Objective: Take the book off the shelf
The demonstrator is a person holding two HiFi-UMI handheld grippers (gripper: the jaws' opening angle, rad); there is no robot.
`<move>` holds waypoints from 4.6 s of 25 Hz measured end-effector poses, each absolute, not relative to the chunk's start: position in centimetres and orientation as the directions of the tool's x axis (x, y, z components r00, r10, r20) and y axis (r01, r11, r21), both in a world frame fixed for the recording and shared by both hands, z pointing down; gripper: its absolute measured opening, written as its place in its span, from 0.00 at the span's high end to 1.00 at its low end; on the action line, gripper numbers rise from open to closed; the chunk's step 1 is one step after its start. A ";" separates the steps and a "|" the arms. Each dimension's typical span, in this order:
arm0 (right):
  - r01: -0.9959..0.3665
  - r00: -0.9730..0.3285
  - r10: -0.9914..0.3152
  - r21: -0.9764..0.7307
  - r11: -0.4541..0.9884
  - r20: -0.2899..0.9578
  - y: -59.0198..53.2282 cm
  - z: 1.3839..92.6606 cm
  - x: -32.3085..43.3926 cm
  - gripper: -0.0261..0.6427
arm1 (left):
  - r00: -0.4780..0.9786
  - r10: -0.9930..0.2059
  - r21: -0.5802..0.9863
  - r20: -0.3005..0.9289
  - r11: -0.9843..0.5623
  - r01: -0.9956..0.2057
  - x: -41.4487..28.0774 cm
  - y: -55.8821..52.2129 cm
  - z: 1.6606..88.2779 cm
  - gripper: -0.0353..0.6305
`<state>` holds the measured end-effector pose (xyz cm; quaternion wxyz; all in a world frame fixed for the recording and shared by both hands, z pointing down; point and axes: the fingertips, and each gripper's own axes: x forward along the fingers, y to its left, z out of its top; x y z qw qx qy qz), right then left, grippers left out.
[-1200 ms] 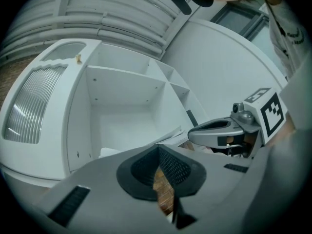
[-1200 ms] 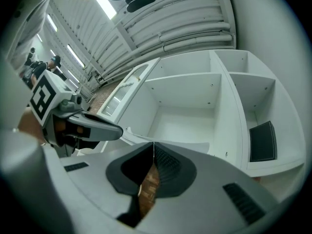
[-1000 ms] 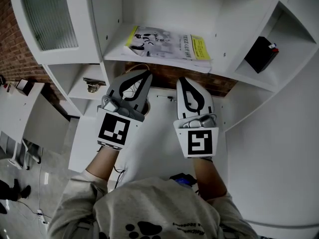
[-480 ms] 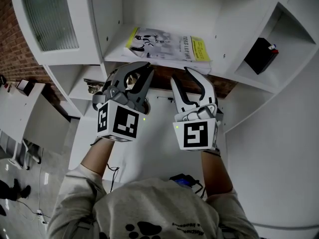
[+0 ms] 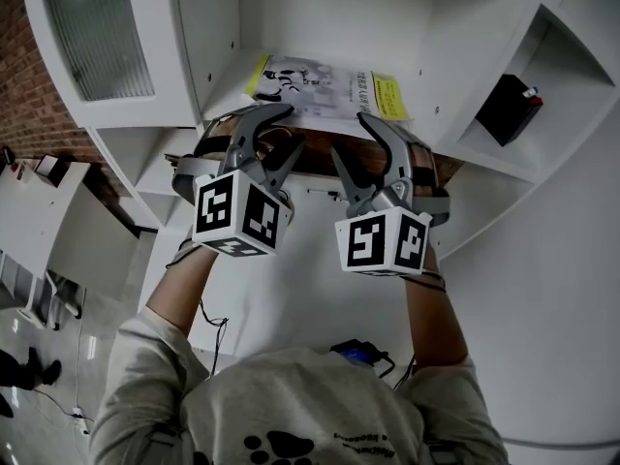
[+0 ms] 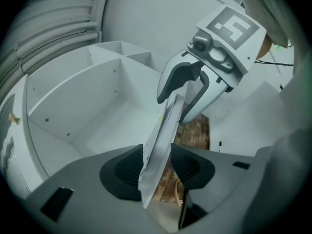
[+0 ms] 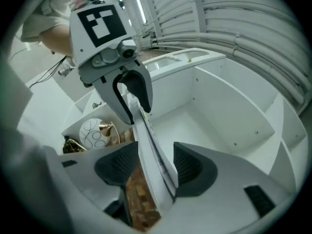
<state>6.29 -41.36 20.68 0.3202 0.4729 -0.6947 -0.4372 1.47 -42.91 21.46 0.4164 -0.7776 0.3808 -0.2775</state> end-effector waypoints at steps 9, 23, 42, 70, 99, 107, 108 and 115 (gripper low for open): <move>-0.170 -0.278 -0.951 0.967 0.187 0.135 -43.6 21.9 7.0 0.64 | 0.526 -0.827 -0.894 0.197 -0.372 -0.251 1.6 -44.7 22.2 0.66; -0.043 -0.236 -0.949 0.973 0.226 0.210 -44.9 22.6 7.1 0.64 | 0.490 -0.838 -0.926 0.240 -0.349 -0.143 2.4 -45.2 22.4 0.66; -0.063 -0.226 -0.948 0.968 0.244 0.224 -43.8 22.6 7.0 0.73 | 0.451 -0.856 -0.945 0.253 -0.319 -0.075 3.0 -43.8 22.3 0.83; 0.010 -0.159 -0.945 0.957 0.289 0.287 -44.8 23.7 6.7 0.76 | 0.471 -0.835 -0.934 0.283 -0.352 -0.063 2.8 -40.3 22.4 0.81; -0.028 -0.154 -0.959 0.969 0.245 0.238 -44.3 23.3 6.8 0.82 | 0.338 -0.928 -0.981 0.158 -0.186 -0.052 3.7 -44.1 22.7 0.82; -0.023 -0.134 -0.965 0.973 0.231 0.226 -41.8 23.0 6.8 0.83 | 0.347 -0.929 -0.987 0.133 -0.154 -0.036 3.6 -41.8 22.7 0.82; -0.023 -0.137 -0.965 0.973 0.229 0.224 -41.4 23.0 6.8 0.83 | 0.350 -0.928 -0.988 0.129 -0.150 -0.035 3.6 -41.4 22.7 0.82; -0.019 -0.146 -0.967 0.976 0.216 0.210 -38.5 23.3 7.0 0.83 | 0.362 -0.924 -0.989 0.125 -0.145 -0.029 4.0 -38.3 22.8 0.83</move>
